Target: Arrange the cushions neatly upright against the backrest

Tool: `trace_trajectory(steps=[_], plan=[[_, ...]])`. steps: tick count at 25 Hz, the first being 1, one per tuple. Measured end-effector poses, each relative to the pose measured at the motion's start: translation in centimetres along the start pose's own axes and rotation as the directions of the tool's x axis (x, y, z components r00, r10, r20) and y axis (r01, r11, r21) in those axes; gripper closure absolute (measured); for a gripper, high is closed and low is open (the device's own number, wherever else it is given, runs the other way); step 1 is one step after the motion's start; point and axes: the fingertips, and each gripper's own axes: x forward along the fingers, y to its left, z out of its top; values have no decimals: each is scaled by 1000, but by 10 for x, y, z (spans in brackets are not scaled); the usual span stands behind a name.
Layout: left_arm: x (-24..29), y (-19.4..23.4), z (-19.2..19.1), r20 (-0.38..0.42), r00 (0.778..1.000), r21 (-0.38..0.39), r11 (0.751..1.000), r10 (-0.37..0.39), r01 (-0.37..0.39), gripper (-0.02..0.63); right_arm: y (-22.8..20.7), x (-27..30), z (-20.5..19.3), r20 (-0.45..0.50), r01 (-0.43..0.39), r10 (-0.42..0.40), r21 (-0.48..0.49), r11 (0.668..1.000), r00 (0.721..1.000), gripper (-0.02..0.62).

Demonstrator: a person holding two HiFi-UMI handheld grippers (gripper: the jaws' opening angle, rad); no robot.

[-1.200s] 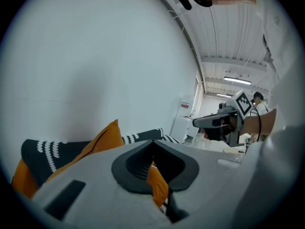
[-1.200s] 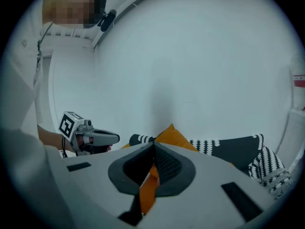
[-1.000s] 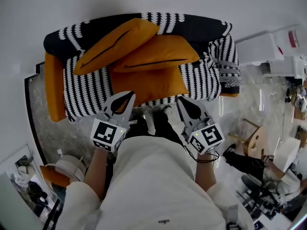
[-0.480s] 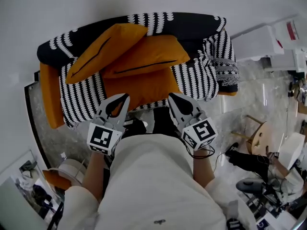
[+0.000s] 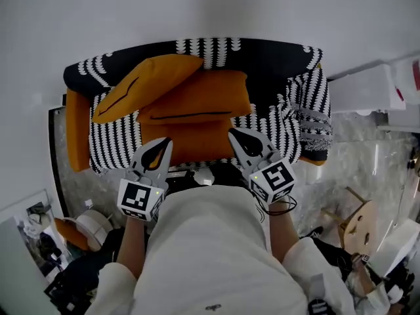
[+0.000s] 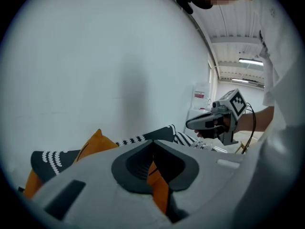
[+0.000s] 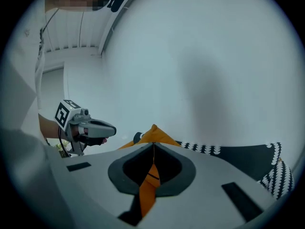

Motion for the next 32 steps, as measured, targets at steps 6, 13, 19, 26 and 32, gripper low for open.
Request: trace_trajectory(steps=[6,13,19,26,32], plan=[[14,-26,-3,-54,993,-51,993,108,-111,594,-36,10,-14,-58,-134,134,-10,991,989,586],[-4,-24,-24,-111,974,-149,965,198,-213,594,-36,55,-26,-161,-258,243,-77,963,956,586],[-15,4,-45,-115,969,-203,949,220,-240,594,-24,99,-55,-261,-251,224,-74,965,939,581],[-16,61,-40,-64,983,-200,963,173,-183,594,9,145,-43,-277,-217,187,-80,973,943,488],[-16,128,-52,-71,987,-193,968,147,-158,594,28,193,-8,-245,-168,138,-107,980,960,477]])
